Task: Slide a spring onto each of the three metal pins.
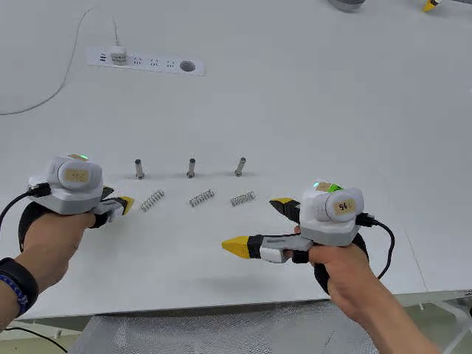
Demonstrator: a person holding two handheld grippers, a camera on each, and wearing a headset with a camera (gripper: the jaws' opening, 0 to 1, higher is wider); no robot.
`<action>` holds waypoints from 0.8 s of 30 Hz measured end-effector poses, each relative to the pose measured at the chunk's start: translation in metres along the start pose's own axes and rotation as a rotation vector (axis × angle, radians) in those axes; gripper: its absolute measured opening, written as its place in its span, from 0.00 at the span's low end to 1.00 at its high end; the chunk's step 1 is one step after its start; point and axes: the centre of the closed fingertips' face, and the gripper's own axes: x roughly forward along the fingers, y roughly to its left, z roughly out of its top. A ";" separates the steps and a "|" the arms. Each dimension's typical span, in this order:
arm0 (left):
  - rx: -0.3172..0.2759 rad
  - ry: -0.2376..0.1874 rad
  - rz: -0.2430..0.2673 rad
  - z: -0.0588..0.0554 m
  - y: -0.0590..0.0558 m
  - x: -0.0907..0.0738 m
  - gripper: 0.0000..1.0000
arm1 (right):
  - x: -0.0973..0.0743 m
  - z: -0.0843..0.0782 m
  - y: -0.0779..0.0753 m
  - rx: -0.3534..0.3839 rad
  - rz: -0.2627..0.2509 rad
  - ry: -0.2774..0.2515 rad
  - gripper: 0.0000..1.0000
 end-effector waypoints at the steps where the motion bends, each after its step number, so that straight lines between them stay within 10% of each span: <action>1: 0.002 -0.003 -0.005 0.000 -0.001 -0.002 0.29 | -0.001 0.000 -0.001 0.002 -0.003 -0.002 0.89; 24: 0.041 -0.075 -0.072 0.013 -0.018 -0.045 0.53 | -0.006 0.007 -0.011 0.004 -0.026 -0.027 0.90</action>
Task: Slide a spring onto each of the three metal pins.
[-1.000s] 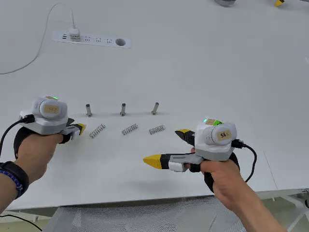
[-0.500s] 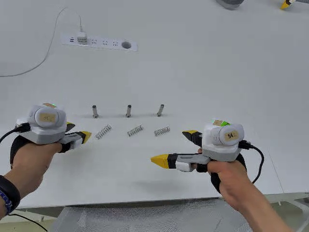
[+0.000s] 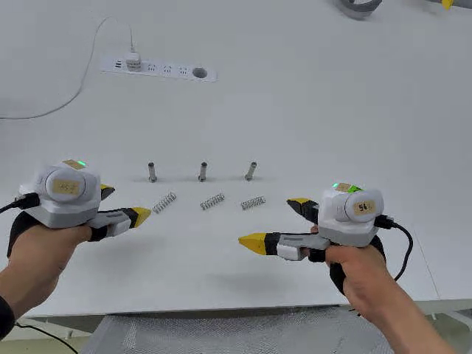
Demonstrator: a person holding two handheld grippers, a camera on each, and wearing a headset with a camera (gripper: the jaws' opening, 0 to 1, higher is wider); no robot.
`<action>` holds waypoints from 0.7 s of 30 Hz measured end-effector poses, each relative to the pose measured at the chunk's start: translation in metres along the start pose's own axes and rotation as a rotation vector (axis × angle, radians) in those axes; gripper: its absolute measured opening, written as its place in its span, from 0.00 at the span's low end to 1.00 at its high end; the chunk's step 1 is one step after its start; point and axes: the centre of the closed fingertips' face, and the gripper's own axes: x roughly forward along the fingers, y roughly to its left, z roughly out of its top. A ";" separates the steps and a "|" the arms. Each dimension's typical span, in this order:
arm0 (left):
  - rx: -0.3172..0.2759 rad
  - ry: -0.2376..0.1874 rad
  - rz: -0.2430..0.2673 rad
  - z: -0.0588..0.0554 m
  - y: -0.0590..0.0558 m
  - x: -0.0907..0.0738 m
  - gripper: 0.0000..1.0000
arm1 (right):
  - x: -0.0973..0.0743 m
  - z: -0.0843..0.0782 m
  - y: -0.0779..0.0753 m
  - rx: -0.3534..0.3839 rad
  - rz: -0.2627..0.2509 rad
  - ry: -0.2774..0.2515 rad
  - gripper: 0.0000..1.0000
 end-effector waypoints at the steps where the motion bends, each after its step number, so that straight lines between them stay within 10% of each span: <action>1: -0.003 -0.002 -0.002 0.000 -0.001 -0.002 0.54 | 0.000 0.000 0.000 -0.002 0.000 0.002 0.90; 21: 0.027 0.017 -0.052 -0.018 -0.015 -0.008 0.70 | -0.001 -0.003 0.003 0.003 0.002 0.005 0.90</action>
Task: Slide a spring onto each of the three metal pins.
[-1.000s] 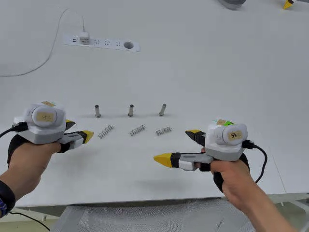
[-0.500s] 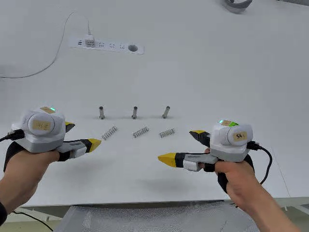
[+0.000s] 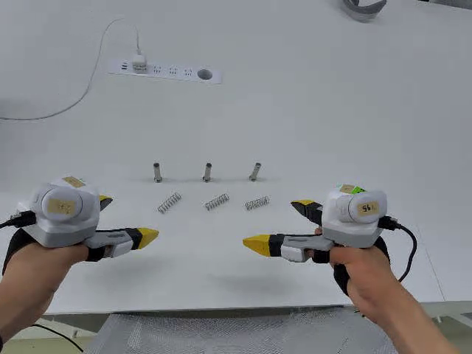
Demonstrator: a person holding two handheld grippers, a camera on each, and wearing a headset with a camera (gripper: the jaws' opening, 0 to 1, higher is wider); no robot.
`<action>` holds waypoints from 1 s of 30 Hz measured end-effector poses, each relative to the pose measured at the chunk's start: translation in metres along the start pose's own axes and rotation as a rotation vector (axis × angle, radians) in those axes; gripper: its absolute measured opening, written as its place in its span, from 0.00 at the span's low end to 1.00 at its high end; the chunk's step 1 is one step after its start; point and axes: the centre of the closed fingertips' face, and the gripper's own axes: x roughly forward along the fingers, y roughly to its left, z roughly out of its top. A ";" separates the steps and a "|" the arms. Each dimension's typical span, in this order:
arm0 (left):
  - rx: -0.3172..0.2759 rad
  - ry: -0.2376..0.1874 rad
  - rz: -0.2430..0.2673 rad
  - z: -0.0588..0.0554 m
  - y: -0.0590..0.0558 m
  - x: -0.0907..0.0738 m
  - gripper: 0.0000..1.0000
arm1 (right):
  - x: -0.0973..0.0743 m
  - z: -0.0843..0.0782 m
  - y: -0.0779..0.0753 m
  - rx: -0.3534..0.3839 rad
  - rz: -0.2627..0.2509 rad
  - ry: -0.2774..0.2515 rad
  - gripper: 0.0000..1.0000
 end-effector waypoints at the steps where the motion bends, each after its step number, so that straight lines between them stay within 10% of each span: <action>1: 0.001 0.001 -0.003 0.000 0.000 0.001 0.70 | 0.000 0.000 0.000 0.001 0.000 0.000 0.90; 30: 0.063 0.069 -0.053 0.011 0.000 0.051 0.59 | -0.005 -0.006 0.000 0.023 -0.018 0.003 0.90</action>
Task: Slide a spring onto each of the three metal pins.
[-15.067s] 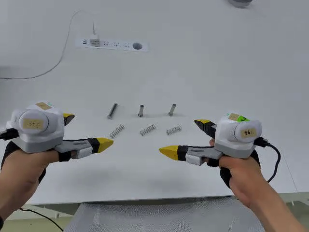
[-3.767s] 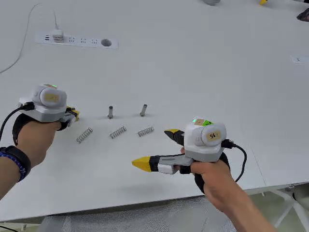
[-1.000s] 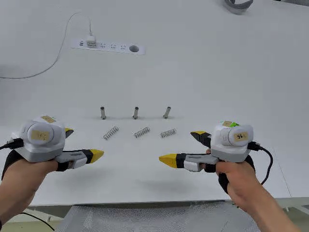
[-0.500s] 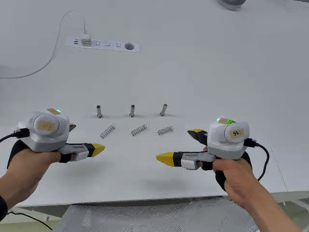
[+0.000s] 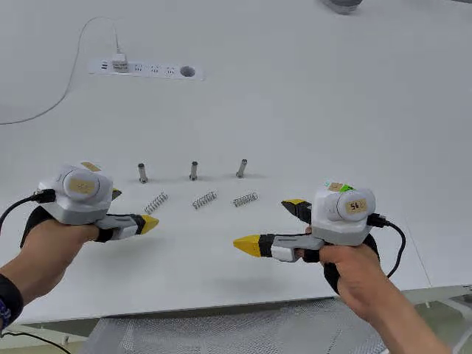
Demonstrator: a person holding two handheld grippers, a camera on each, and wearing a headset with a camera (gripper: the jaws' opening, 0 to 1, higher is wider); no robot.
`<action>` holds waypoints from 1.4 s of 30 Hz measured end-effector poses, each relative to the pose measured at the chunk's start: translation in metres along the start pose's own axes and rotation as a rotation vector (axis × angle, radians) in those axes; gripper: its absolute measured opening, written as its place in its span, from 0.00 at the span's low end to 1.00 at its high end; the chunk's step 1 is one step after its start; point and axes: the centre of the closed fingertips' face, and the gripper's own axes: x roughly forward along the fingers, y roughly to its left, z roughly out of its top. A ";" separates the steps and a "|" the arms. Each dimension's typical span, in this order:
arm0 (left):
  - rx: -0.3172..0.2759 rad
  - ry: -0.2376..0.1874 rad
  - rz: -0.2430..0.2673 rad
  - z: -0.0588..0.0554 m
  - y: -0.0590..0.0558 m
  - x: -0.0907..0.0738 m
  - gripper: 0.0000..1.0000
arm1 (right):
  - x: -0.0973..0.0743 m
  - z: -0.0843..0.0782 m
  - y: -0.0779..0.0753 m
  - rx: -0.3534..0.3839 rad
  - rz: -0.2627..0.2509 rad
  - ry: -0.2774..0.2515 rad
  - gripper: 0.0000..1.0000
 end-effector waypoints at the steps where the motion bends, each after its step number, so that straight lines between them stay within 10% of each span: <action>1: 0.000 0.002 -0.001 0.000 0.000 0.002 0.59 | 0.000 0.000 0.000 0.000 0.001 0.000 0.90; 42: -0.027 0.067 0.036 -0.011 0.012 0.049 0.11 | 0.004 -0.001 0.005 0.013 0.020 0.007 0.90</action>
